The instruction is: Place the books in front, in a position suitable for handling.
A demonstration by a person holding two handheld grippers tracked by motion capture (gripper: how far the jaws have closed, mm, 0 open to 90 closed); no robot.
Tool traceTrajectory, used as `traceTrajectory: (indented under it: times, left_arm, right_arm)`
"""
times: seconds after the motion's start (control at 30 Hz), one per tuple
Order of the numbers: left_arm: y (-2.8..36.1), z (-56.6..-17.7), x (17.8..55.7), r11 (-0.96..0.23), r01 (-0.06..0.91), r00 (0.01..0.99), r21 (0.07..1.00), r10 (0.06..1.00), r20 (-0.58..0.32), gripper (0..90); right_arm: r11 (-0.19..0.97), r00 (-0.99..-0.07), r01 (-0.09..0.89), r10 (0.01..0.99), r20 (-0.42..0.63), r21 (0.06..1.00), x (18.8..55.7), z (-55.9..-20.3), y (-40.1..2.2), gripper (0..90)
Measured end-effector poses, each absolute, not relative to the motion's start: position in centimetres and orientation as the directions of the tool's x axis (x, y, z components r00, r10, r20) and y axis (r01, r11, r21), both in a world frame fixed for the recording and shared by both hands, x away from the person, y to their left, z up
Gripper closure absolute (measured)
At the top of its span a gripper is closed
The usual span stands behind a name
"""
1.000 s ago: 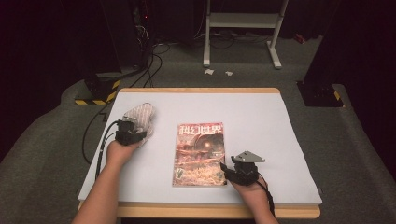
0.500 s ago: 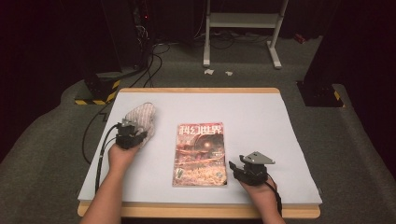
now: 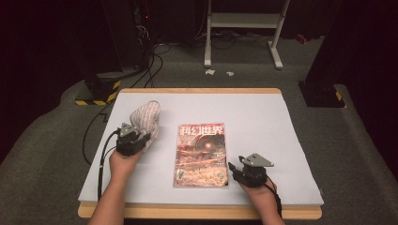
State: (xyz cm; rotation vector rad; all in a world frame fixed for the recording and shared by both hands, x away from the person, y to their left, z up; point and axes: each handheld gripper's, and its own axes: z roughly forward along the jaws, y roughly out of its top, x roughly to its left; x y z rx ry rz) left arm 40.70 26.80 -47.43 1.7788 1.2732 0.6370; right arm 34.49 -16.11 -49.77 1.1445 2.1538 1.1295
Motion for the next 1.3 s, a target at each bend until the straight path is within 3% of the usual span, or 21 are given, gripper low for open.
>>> traceTrajectory:
  times: [0.33,0.87,1.3]
  left_arm:
    - [24.6,-46.7,38.1,-0.17,0.41,0.43,0.896,0.903,-0.026,73.2]
    - [22.6,-45.3,35.9,-0.167,0.353,0.52,0.921,0.853,-0.044,73.1]
    - [18.5,-46.9,35.1,-0.254,0.379,0.617,0.89,0.786,-0.039,73.1]
  right_arm:
    - [0.324,-0.552,0.45,0.834,-0.027,0.832,34.2,-49.8,-16.2,49.5]
    - [0.314,-0.549,0.439,0.836,-0.025,0.842,34.2,-49.8,-16.7,49.0]
    - [0.296,-0.531,0.449,0.847,-0.014,0.843,34.3,-49.8,-17.0,42.6]
